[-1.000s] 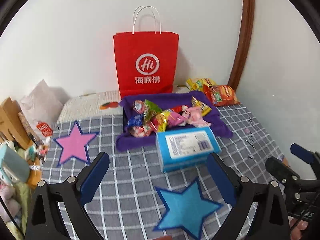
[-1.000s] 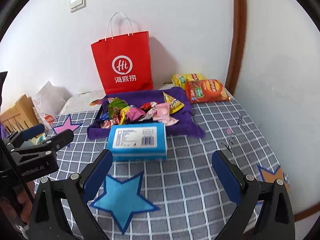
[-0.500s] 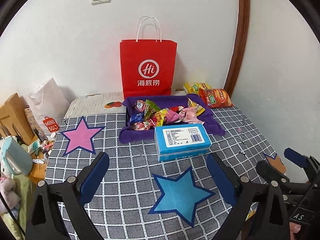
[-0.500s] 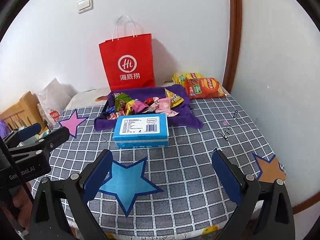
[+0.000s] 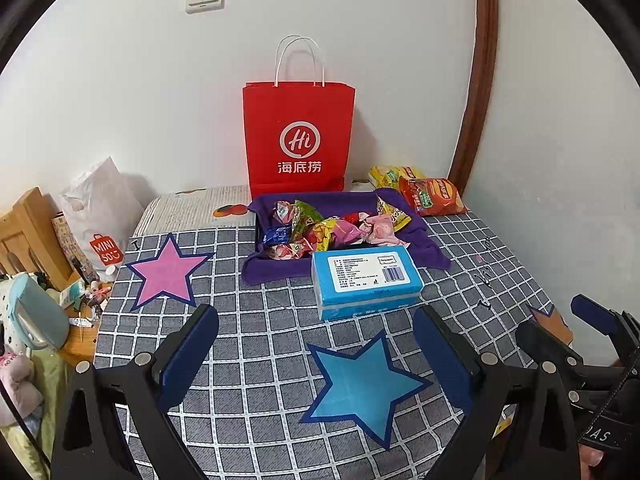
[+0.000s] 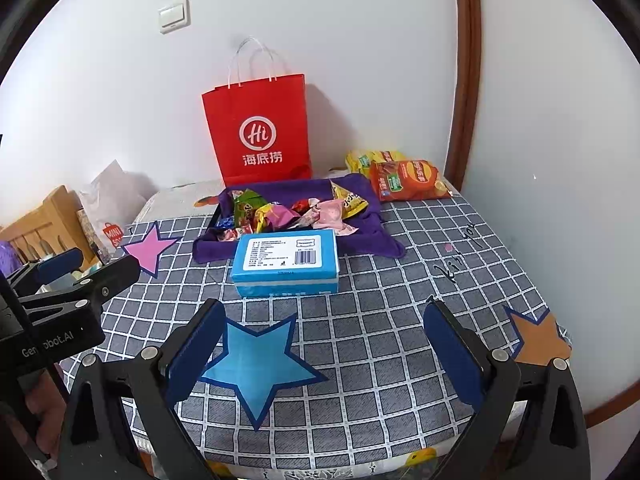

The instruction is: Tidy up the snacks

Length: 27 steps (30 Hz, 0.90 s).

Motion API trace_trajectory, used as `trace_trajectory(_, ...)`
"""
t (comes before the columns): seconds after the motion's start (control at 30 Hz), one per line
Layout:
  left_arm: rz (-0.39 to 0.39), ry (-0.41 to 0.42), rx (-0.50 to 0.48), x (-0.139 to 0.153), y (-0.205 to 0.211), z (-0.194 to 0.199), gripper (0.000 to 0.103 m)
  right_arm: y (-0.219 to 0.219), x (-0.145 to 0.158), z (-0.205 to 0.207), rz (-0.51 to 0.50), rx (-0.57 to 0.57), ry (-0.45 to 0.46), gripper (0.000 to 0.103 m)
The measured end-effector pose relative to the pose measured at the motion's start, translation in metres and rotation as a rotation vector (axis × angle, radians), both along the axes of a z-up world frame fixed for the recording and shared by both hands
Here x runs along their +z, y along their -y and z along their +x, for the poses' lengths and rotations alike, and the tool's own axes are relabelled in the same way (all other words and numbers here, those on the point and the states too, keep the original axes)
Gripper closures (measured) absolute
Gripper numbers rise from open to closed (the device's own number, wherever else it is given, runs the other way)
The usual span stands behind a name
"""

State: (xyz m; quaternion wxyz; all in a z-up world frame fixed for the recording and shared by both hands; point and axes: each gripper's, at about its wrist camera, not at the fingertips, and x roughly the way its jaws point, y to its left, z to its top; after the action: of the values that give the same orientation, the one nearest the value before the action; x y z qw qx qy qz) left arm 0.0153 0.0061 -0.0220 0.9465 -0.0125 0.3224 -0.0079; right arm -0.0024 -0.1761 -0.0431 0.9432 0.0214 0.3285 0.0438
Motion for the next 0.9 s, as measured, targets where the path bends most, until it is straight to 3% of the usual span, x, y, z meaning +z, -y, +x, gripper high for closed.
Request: trace_trajectory(0.9,0.010,0.002,-0.006,0.0019,0.0046,-0.0011,0.005,0.0027,-0.0043,0.0028,-0.005,-0.007,-0.005,0.004)
